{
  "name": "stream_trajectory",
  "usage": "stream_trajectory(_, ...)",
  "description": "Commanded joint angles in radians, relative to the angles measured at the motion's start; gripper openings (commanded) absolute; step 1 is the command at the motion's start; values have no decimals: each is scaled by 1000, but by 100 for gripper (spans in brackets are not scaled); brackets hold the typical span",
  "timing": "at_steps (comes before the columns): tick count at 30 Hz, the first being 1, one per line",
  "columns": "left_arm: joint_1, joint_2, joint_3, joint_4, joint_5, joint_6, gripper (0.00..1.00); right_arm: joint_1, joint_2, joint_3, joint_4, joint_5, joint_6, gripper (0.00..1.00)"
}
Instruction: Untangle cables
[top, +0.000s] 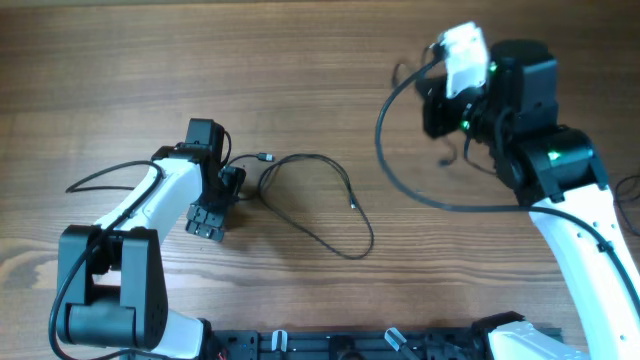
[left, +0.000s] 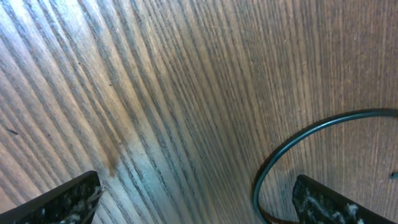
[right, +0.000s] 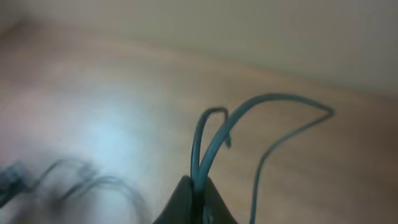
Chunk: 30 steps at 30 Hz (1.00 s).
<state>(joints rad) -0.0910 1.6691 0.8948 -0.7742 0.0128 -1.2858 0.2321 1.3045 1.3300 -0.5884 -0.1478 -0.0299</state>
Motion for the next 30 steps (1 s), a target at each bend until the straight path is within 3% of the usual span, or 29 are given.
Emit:
stream_trajectory(1,-3,9,-1,-1,-6,-2,100,-99,24,-2,111,273,-44,4)
stream_trajectory(3,-3,9,-1,-1,-6,-2,100,-172,59,-2,192,277,-148,4)
stream_trajectory(6,-3,9,-1,-1,-6,-2,100,-304,147,-2,359,317,-151,4)
stream_trajectory(9,-3,9,-1,-1,-6,-2,100,-481,325,-2,661,320,-195,4)
stream_trajectory(14,-3,9,-1,-1,-6,-2,100,-632,551,5,987,318,-334,5)
stream_trajectory(19,-3,9,-1,-1,-6,-2,100,-653,755,43,982,251,-439,4)
stream_trajectory(22,-3,9,-1,-1,-6,-2,100,-636,846,43,937,251,-401,6)
stream_trajectory(23,-3,9,-1,-1,-6,-2,100,-630,864,43,924,251,-367,13)
stream_trajectory(25,-3,9,-1,-1,-6,-2,100,-624,871,43,910,251,-293,47)
stream_trajectory(26,-3,9,-1,-1,-6,-2,100,-622,870,43,910,252,-245,58)
stream_trajectory(27,-3,9,-1,-1,-6,-2,100,-621,863,44,904,252,-206,100)
stream_trajectory(30,-3,9,-1,-1,-6,-2,100,-621,822,45,833,251,-177,100)
